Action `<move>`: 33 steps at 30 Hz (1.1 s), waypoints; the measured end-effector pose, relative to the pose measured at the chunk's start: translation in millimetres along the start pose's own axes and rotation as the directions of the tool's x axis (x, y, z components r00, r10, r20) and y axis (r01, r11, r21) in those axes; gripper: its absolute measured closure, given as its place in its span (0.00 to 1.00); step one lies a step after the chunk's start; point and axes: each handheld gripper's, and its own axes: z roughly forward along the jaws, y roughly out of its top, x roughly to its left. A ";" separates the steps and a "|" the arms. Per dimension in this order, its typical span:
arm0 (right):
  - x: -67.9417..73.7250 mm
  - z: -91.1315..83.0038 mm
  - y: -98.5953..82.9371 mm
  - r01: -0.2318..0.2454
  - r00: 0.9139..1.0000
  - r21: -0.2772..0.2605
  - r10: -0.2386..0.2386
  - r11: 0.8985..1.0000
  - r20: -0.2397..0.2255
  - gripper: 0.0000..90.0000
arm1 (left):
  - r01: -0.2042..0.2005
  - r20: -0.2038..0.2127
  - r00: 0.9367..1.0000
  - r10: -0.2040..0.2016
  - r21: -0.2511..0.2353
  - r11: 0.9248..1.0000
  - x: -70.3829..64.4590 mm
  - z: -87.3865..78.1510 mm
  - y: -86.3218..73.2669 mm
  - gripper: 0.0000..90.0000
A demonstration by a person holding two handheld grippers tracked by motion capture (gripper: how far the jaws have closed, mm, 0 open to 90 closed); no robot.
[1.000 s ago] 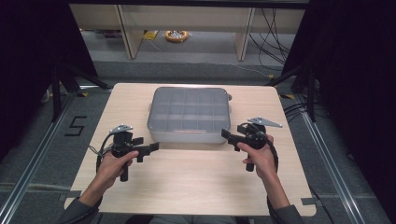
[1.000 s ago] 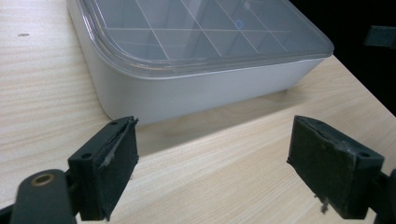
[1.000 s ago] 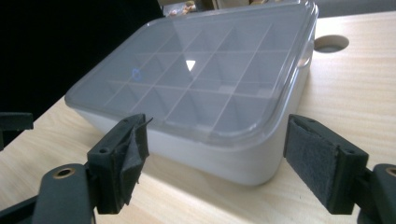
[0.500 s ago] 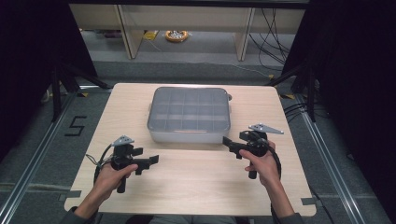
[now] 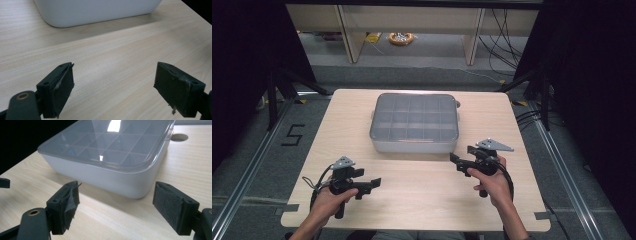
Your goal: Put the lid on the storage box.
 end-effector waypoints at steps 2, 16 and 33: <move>-2.2 -0.4 -1.7 0.031 0.999 0.016 -0.031 0.999 0.006 0.24 | -0.005 0.010 1.000 0.005 -0.001 1.000 -2.4 -0.7 -2.3 0.17; 2.4 -6.5 -24.1 0.010 0.999 0.063 -0.008 0.998 -0.034 0.23 | -0.006 0.022 1.000 0.005 0.010 1.000 -11.4 -4.9 -15.7 0.17; 16.9 -19.8 -51.8 0.006 0.995 0.098 0.004 0.995 -0.099 0.23 | -0.047 0.049 0.998 0.045 0.022 0.999 -27.5 -11.4 -27.5 0.17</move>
